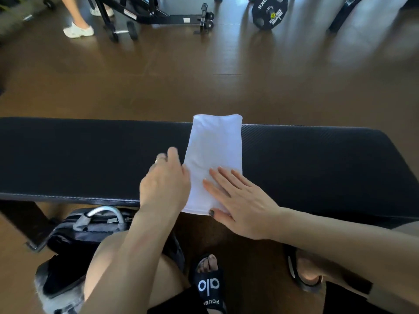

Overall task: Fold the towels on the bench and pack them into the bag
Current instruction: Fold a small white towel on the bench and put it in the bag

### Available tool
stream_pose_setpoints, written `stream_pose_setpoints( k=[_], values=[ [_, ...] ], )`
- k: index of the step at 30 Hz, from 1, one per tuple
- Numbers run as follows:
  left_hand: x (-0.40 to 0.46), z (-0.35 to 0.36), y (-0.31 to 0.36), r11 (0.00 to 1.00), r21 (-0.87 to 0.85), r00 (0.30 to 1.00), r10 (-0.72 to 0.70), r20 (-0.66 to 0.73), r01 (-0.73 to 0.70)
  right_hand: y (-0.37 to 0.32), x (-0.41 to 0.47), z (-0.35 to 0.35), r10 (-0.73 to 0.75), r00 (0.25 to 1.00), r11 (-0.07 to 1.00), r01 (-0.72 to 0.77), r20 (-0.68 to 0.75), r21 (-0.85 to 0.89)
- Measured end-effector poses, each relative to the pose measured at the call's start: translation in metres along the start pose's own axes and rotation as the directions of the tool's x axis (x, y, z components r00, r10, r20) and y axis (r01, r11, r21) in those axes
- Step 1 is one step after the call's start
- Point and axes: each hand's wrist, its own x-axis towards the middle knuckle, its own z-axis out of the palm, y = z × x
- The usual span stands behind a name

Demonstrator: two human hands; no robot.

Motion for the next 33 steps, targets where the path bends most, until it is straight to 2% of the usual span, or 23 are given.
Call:
stream_pose_setpoints(
  k=[2, 3, 5, 6, 8, 11, 15, 19, 21, 25, 27, 28, 30, 32, 33],
  values=[
    [0.021, 0.011, 0.009, 0.988, -0.035, 0.988, 0.149, 0.036, -0.148, 0.001, 0.009, -0.013, 0.061, 0.996, 0.988, -0.05, -0.071, 0.143],
    [0.034, 0.02, 0.012, 0.979, -0.045, 0.977, 0.2, 0.076, -0.197, 0.002, 0.019, -0.021, 0.12, 0.981, 0.97, -0.084, -0.151, 0.227],
    [0.055, 0.04, 0.008, 0.972, -0.02, 0.953, 0.233, 0.193, -0.233, 0.013, 0.046, -0.032, 0.25, 0.919, 0.942, -0.158, -0.306, 0.295],
    [0.062, 0.051, 0.004, 0.965, 0.02, 0.94, 0.252, 0.229, -0.263, 0.021, 0.061, -0.034, 0.3, 0.896, 0.934, -0.207, -0.328, 0.29],
    [0.068, 0.064, -0.001, 0.956, 0.054, 0.932, 0.266, 0.247, -0.287, 0.039, 0.086, -0.028, 0.373, 0.89, 0.919, -0.317, -0.262, 0.235],
    [0.063, 0.067, -0.001, 0.968, -0.004, 0.947, 0.245, 0.206, -0.25, 0.055, 0.101, -0.009, 0.453, 0.882, 0.889, -0.433, -0.135, 0.152],
    [0.062, 0.06, 0.003, 0.966, -0.11, 0.945, 0.252, 0.211, -0.233, 0.063, 0.118, -0.011, 0.496, 0.839, 0.868, -0.474, -0.225, 0.144],
    [0.067, 0.062, -0.004, 0.953, -0.213, 0.945, 0.26, 0.2, -0.217, 0.079, 0.129, -0.01, 0.485, 0.864, 0.871, -0.463, -0.135, 0.163],
    [0.067, 0.062, -0.006, 0.946, -0.241, 0.945, 0.264, 0.194, -0.215, 0.08, 0.13, -0.009, 0.498, 0.854, 0.862, -0.469, -0.153, 0.192],
    [0.066, 0.06, -0.005, 0.955, -0.208, 0.942, 0.256, 0.215, -0.212, 0.085, 0.126, -0.01, 0.547, 0.828, 0.822, -0.502, -0.124, 0.268],
    [0.066, 0.057, -0.004, 0.963, -0.151, 0.942, 0.253, 0.219, -0.223, 0.085, 0.12, -0.018, 0.573, 0.801, 0.805, -0.508, -0.174, 0.307],
    [0.066, 0.056, -0.004, 0.967, -0.124, 0.944, 0.246, 0.219, -0.223, 0.081, 0.114, -0.023, 0.552, 0.796, 0.825, -0.477, -0.247, 0.303],
    [0.063, 0.053, -0.004, 0.977, -0.077, 0.956, 0.208, 0.206, -0.196, 0.063, 0.091, -0.033, 0.398, 0.839, 0.913, -0.322, -0.371, 0.25],
    [0.055, 0.046, -0.006, 0.974, 0.031, 0.967, 0.22, 0.129, -0.225, 0.041, 0.059, -0.036, 0.185, 0.913, 0.972, -0.116, -0.364, 0.204],
    [0.05, 0.04, -0.007, 0.953, 0.096, 0.957, 0.279, 0.083, -0.286, 0.031, 0.043, -0.034, 0.095, 0.944, 0.983, -0.037, -0.315, 0.182]
  ],
)
